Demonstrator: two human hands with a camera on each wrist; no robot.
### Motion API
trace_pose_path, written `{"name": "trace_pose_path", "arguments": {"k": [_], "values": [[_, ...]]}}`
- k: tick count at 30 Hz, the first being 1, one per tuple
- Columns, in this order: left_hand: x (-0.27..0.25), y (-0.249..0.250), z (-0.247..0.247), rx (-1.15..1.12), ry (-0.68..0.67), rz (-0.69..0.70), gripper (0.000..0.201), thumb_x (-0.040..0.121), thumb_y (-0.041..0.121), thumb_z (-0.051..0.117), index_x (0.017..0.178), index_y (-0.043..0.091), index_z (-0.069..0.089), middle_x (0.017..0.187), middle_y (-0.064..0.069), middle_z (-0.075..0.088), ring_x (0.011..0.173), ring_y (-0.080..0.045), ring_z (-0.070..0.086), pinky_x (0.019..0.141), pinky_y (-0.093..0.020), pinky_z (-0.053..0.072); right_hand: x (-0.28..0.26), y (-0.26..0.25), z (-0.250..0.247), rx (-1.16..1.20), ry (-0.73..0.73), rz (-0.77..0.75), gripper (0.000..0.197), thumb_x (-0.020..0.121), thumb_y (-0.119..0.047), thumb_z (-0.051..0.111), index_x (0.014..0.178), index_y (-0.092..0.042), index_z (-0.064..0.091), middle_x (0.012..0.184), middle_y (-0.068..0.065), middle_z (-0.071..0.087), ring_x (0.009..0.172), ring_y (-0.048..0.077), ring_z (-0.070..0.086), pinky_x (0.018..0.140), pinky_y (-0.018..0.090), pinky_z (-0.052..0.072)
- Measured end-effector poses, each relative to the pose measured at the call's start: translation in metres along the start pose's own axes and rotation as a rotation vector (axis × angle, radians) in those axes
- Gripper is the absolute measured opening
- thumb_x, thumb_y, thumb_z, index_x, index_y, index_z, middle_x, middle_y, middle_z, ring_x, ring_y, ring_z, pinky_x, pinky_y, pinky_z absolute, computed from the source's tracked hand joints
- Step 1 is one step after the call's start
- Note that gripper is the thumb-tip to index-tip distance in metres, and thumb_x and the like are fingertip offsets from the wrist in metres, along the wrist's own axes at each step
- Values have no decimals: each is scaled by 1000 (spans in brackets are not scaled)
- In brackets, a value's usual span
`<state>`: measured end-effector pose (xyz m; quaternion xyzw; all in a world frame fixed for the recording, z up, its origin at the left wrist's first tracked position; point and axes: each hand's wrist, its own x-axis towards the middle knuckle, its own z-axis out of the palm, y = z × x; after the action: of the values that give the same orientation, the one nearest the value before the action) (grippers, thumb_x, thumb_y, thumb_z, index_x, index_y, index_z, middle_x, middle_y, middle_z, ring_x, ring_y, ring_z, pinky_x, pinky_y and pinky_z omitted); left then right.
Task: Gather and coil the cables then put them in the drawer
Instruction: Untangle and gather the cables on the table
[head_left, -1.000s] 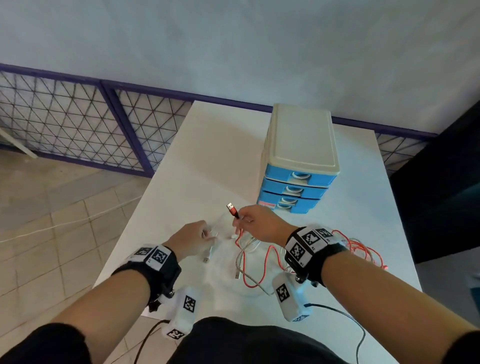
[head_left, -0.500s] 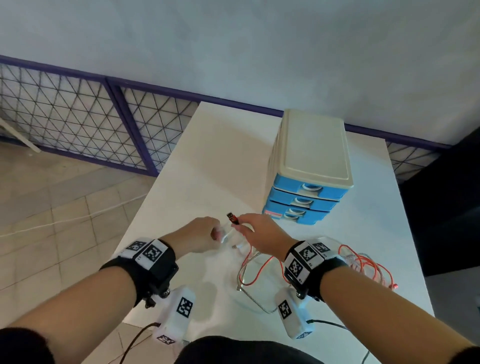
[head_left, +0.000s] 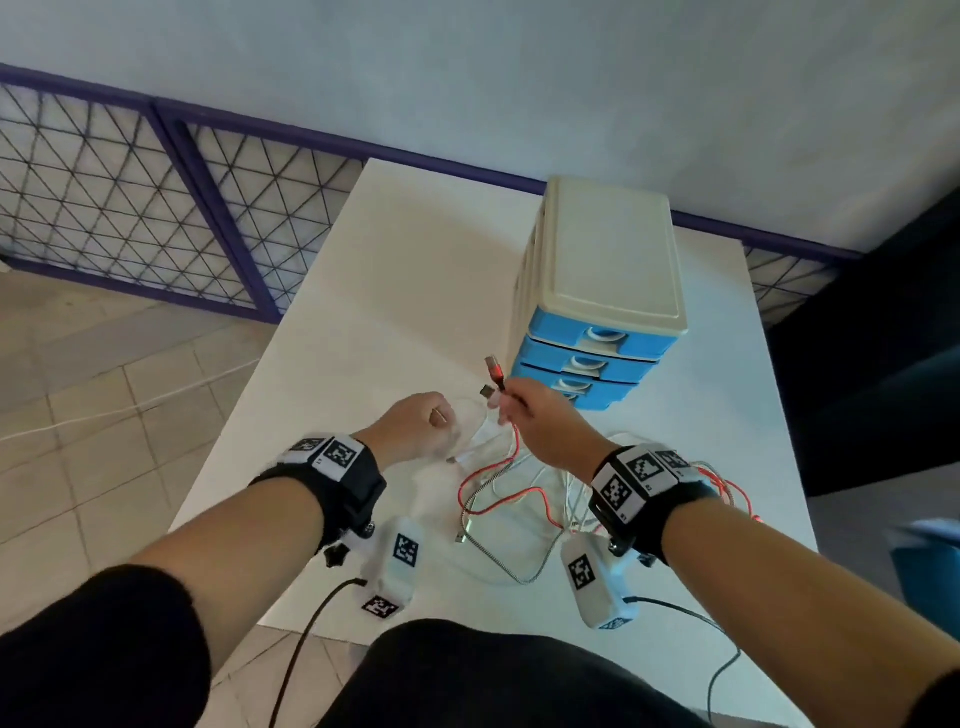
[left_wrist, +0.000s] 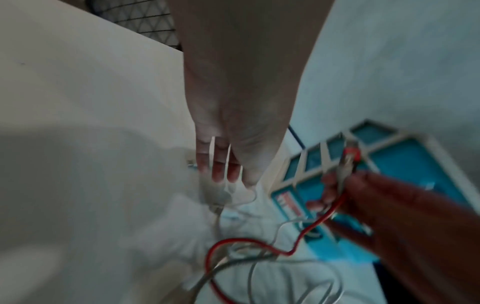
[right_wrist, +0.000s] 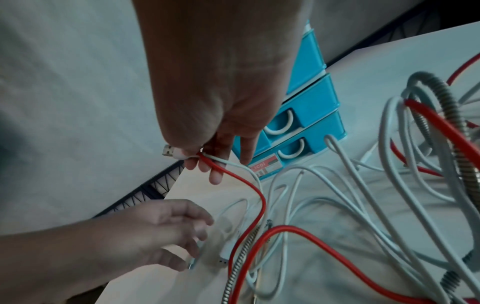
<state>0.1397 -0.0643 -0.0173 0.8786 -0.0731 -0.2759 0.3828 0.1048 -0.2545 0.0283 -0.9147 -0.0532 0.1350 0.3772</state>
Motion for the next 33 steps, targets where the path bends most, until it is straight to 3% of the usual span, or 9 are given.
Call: {"name": "trace_pose_path", "arguments": {"k": [3,6,14,16,20,24,28,31,33], "values": [[8,-14,27,305,-111,98,17,78,25,66,92,18,58,88,2,53,82,-20,56,73,-31,46,-7,2,3,32,0,13,21,101,-22,36,94,-15,54,82,1,68,69,1,59,62,12,42],[11,-13,43,457,12,181,8,80,18,54,78,24,48,87,2,49,84,-25,57,67,-34,47,-13,-1,-1,55,17,29,21,102,-23,35,94,-13,52,69,0,61,53,1,52,52,11,39],[11,25,18,86,-25,299,7,80,19,69,77,17,64,80,3,63,74,-11,58,72,-22,45,-12,9,-8,-91,42,-10,24,102,-22,37,101,-10,58,95,3,53,77,11,49,66,15,32],[9,36,13,-76,-48,291,11,76,18,75,74,20,64,76,5,66,68,-4,57,69,-14,42,-11,10,-5,-98,27,-26,23,102,-21,35,105,-8,55,88,1,53,76,16,50,61,14,34],[9,40,3,-362,-130,190,21,77,16,75,79,20,55,74,1,68,68,-10,61,67,-23,48,-8,6,-1,-102,-43,-7,16,103,-18,33,104,-9,46,67,-7,46,55,6,47,48,9,38],[10,22,-2,-386,-73,124,21,90,36,57,88,15,59,85,4,68,70,-9,64,62,-22,49,-4,10,10,-6,-44,59,26,103,-21,29,105,-4,48,69,-2,47,57,11,45,56,26,40],[16,-13,-2,-75,213,1,28,86,34,61,92,7,55,88,-6,55,75,-24,54,61,-31,44,-6,9,12,3,-78,135,30,102,-17,30,118,-3,50,84,0,56,65,9,47,64,22,38],[11,-35,7,264,147,-142,28,79,30,64,98,13,51,103,-7,47,97,-28,50,84,-41,47,-12,8,10,-39,-100,151,30,100,-15,34,126,-7,45,115,9,58,80,16,55,75,26,43],[8,-41,15,357,171,-127,19,85,24,57,100,13,53,108,-10,47,104,-30,48,85,-44,47,-15,7,7,-30,-90,151,25,101,-15,33,120,-7,47,111,7,59,80,19,57,71,21,45]]}}
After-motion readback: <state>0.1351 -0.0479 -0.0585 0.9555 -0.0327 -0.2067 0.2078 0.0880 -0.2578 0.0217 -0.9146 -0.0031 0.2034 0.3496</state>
